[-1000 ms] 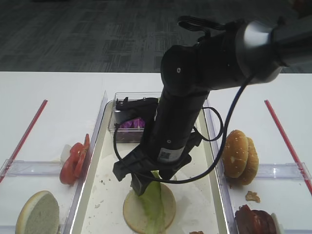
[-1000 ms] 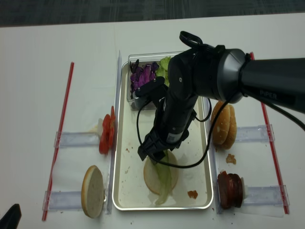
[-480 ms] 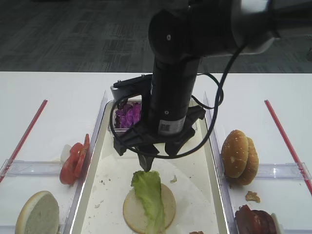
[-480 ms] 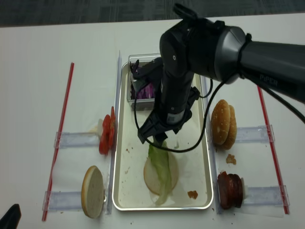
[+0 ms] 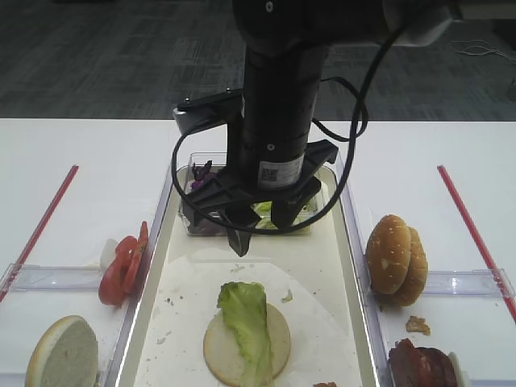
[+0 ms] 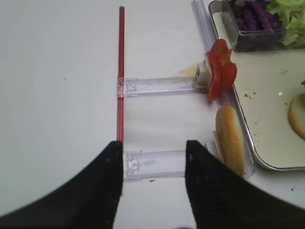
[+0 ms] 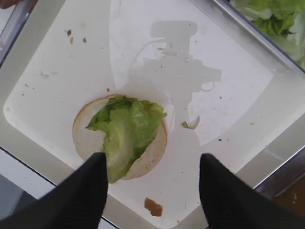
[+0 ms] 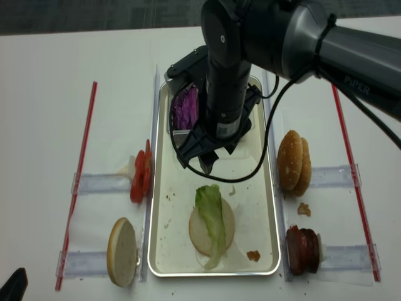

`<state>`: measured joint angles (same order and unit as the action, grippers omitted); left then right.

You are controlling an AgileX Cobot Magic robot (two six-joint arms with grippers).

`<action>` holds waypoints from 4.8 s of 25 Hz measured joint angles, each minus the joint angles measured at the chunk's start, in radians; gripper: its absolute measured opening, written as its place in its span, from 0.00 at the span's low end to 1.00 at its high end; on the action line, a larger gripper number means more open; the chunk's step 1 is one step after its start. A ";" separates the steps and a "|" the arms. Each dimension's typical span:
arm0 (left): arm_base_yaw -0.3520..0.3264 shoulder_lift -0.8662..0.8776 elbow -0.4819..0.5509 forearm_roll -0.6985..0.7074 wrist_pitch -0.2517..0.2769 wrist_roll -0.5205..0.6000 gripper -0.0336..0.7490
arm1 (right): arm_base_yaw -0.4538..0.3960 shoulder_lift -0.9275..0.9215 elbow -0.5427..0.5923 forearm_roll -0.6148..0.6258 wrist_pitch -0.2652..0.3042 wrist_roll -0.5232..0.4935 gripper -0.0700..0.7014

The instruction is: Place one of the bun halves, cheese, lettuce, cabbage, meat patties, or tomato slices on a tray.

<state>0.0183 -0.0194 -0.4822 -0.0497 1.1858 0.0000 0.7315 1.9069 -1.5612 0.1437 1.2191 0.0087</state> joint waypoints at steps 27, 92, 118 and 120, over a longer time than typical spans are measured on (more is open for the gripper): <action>0.000 0.000 0.000 0.000 0.000 0.000 0.42 | -0.589 0.001 0.000 0.040 0.002 -0.051 0.67; 0.000 0.000 0.000 0.000 0.000 0.000 0.42 | -0.785 -1.181 1.091 -0.012 -0.112 -0.128 0.66; 0.000 0.000 0.000 0.000 0.000 0.000 0.42 | -0.785 -1.743 1.093 -0.012 -0.076 -0.128 0.66; 0.000 0.000 0.000 0.000 0.000 0.000 0.42 | -0.785 -1.789 1.093 -0.012 -0.076 -0.128 0.66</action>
<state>0.0183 -0.0194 -0.4822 -0.0497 1.1858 0.0000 -0.0535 0.1175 -0.4684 0.1312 1.1430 -0.1192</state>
